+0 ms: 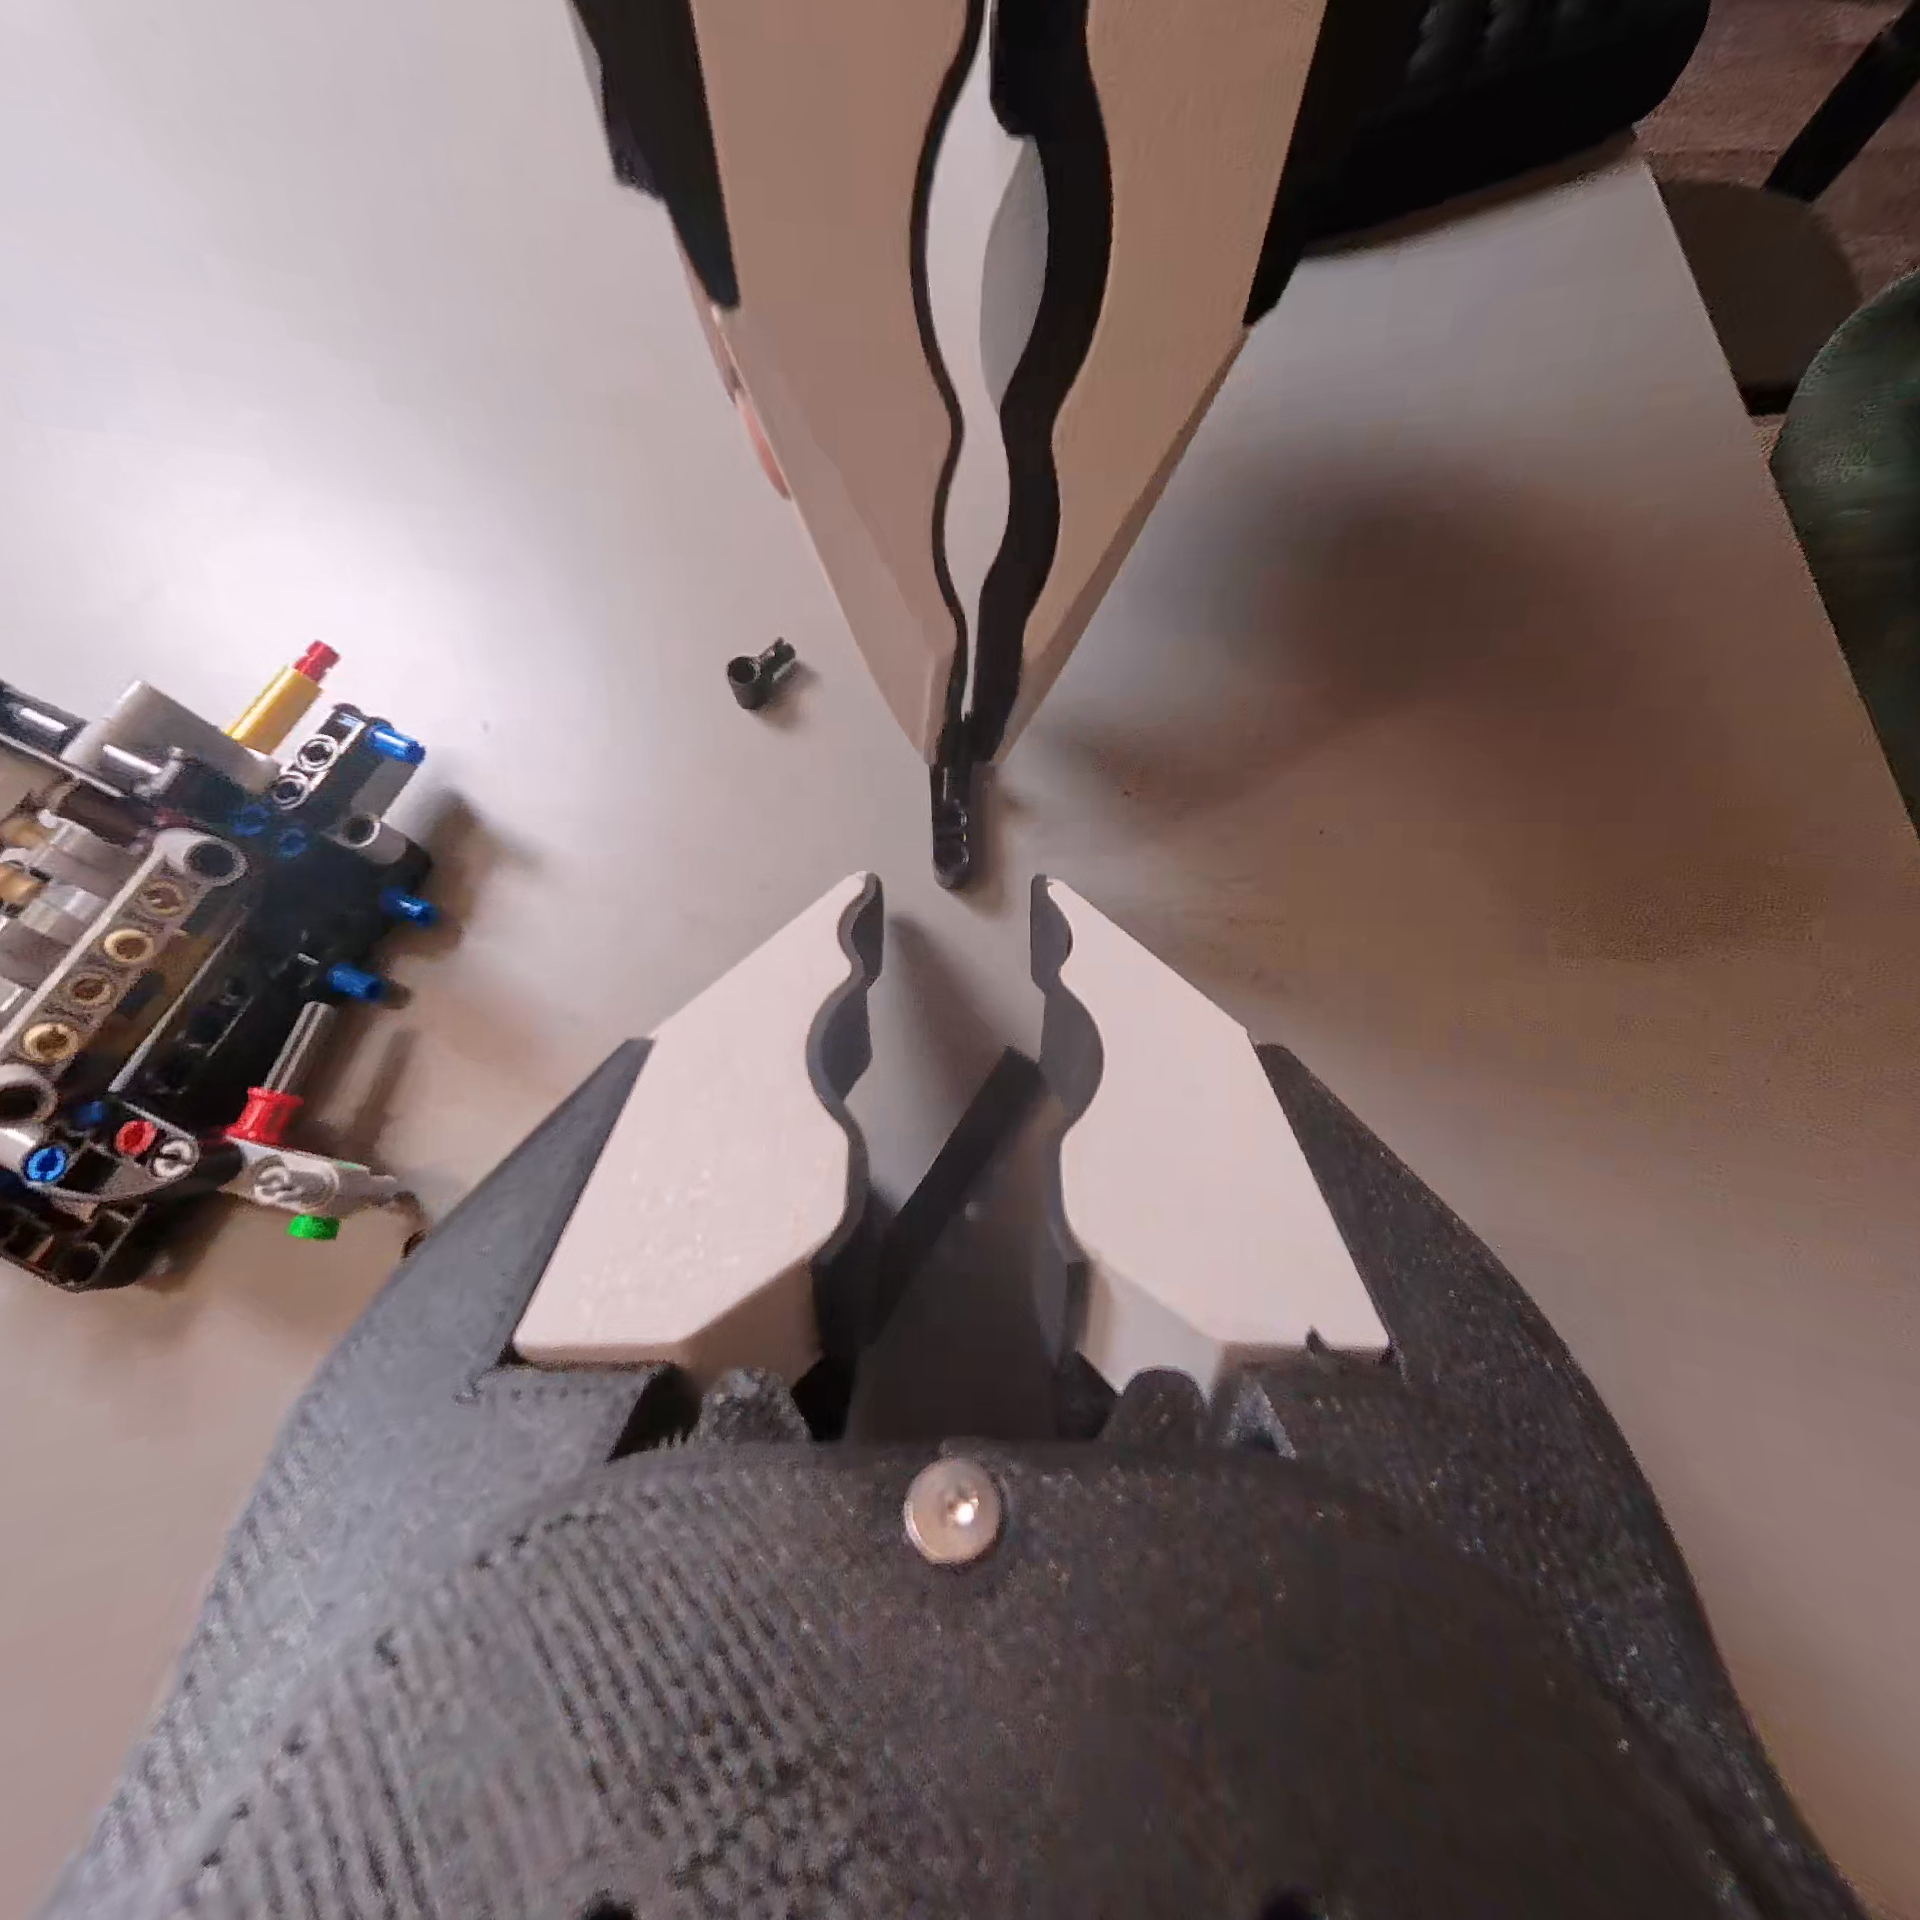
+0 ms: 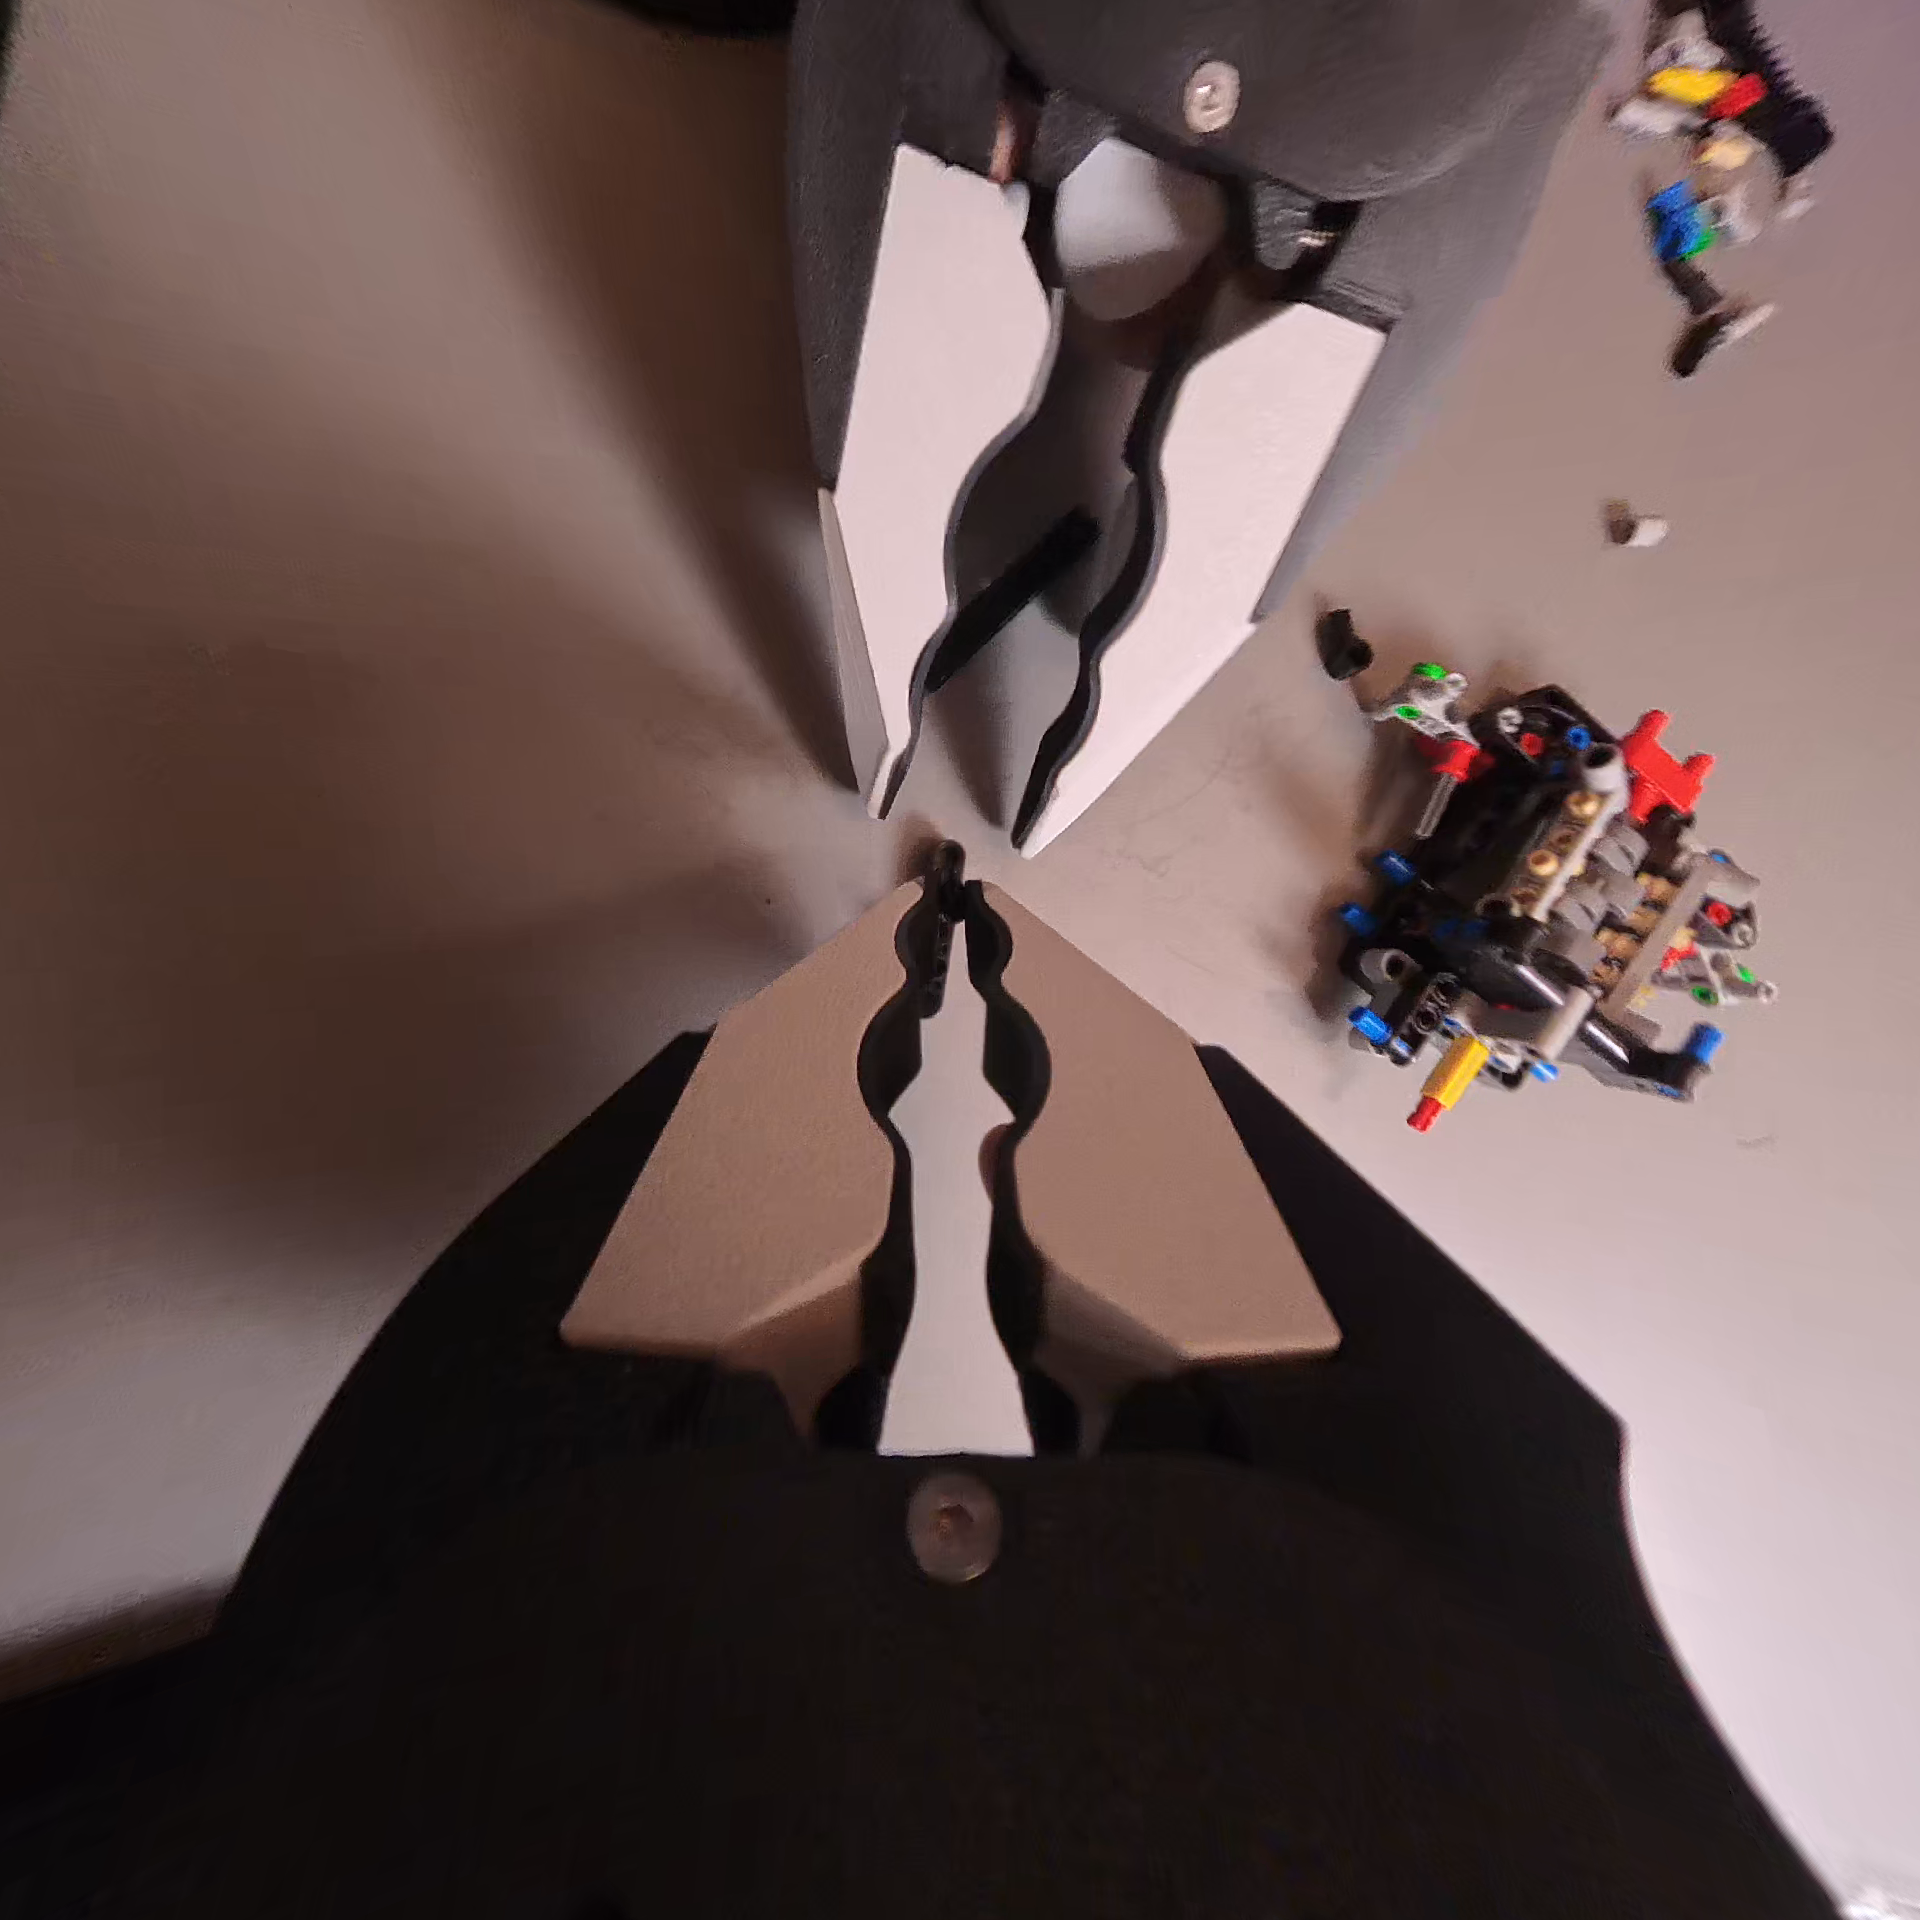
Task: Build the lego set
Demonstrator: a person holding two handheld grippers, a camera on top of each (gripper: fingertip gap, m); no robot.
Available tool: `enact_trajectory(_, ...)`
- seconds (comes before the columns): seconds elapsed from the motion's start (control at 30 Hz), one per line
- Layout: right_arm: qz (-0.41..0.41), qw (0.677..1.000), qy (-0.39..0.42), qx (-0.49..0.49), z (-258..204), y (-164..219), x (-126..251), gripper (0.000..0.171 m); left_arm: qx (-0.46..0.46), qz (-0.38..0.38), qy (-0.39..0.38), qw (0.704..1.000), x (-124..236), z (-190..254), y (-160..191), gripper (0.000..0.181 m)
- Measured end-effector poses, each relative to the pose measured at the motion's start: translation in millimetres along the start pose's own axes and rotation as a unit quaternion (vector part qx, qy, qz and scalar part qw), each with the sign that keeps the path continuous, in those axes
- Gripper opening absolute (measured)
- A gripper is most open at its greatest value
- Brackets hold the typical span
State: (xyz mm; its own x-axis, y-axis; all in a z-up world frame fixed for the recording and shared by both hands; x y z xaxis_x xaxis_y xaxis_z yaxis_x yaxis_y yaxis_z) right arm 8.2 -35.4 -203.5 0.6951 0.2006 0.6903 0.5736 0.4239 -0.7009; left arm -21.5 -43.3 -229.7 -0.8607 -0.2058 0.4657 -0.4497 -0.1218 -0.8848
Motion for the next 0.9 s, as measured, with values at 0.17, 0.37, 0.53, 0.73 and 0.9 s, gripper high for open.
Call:
enact_trajectory(0.17,-0.062,0.997,-0.037,0.028,-1.5,4.8,-9.8,0.002,-0.004,-0.005,0.001,1.000,-3.5,-1.1,1.6,0.019)
enact_trajectory(0.37,-0.094,0.994,-0.051,0.036,-0.2,6.4,-12.6,0.002,-0.001,0.000,0.003,1.000,-5.8,-1.6,0.8,0.016)
enact_trajectory(0.53,-0.105,0.992,-0.053,0.036,-0.6,7.3,-12.0,0.002,0.002,0.002,0.006,1.000,-8.1,-0.9,-0.3,0.007)
enact_trajectory(0.73,-0.131,0.988,-0.061,0.054,-0.5,7.4,-12.3,0.002,0.010,0.004,0.009,1.000,-8.8,-0.8,-0.6,0.006)
enact_trajectory(0.9,-0.166,0.980,-0.076,0.079,0.6,7.3,-13.4,0.003,0.018,0.005,0.011,1.000,-8.6,-2.4,-0.5,0.006)
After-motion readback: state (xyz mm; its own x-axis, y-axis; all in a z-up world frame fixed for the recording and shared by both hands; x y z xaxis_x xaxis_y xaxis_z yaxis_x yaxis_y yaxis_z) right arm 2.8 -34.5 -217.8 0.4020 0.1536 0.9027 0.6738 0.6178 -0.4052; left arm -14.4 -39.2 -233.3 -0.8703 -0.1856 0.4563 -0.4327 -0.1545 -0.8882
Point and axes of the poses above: each gripper's, where its closed fingertips meet, x back along the fingers, y out of its underside, z = x × y across the jaws, the point moved 2 cm from there along x, back along the fingers, and after that the axes turned 13 degrees about z, right-handed, at the moved point
